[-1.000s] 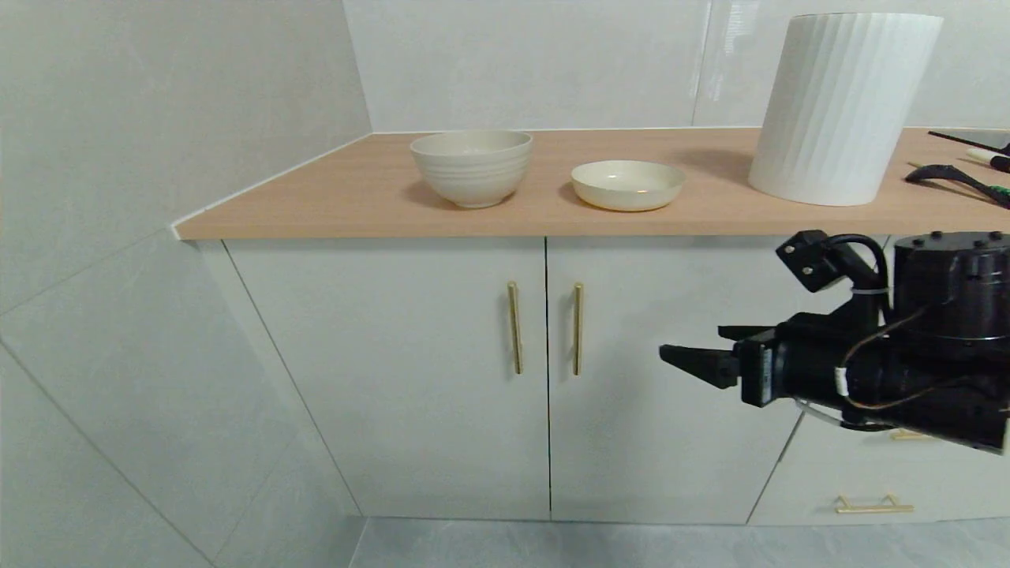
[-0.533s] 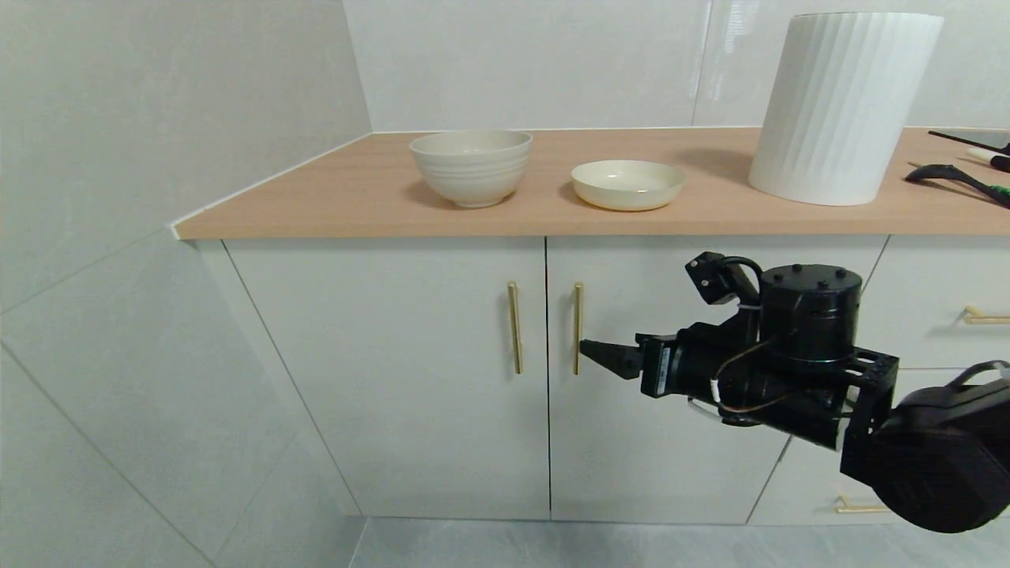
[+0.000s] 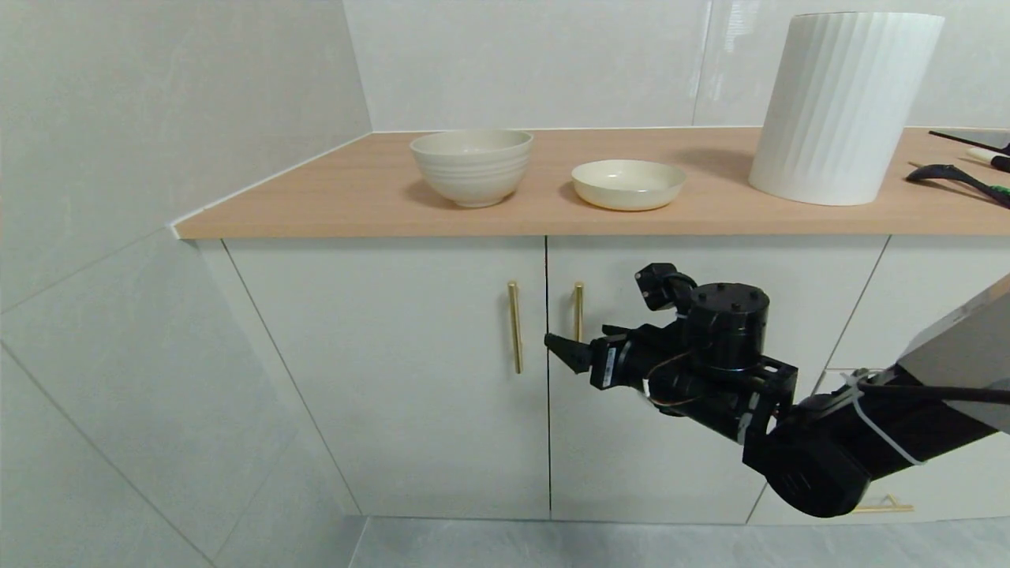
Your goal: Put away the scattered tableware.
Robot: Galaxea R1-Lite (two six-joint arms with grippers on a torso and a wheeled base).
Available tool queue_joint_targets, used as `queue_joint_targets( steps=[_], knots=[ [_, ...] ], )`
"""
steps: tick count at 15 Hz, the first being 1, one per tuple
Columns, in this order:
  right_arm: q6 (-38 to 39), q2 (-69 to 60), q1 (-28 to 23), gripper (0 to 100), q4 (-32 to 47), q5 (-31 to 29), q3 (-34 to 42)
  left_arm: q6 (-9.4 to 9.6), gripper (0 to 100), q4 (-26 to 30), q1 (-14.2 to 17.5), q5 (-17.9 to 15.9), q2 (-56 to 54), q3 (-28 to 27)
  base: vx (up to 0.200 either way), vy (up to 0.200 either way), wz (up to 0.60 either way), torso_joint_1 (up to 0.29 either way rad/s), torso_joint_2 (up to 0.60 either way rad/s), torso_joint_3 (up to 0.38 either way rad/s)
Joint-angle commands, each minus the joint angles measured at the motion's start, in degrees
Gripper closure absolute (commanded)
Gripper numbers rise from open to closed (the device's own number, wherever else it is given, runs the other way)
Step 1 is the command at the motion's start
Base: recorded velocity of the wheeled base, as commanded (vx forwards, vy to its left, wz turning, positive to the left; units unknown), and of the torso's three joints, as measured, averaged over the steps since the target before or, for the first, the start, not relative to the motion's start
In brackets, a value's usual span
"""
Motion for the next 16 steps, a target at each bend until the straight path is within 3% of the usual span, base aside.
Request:
queue_joint_targets(
  steps=[1, 8, 16],
  knots=[
    [-1.0, 2.8, 0.1, 0, 0.1, 0.0, -3.0, -0.01, 0, 0.0, 0.0, 0.0, 0.0, 0.0, 0.0, 0.0, 0.0, 0.0, 0.0, 0.0],
    [-1.1, 5.8, 0.1, 0, 0.2, 0.1, -8.2, -0.01, 0, 0.0, 0.0, 0.0, 0.0, 0.0, 0.0, 0.0, 0.0, 0.0, 0.0, 0.0],
    [0.0, 4.1, 1.3, 0, 0.1, 1.9, -7.8, -0.01, 0, 0.0, 0.0, 0.0, 0.0, 0.0, 0.0, 0.0, 0.0, 0.0, 0.0, 0.0]
  ],
)
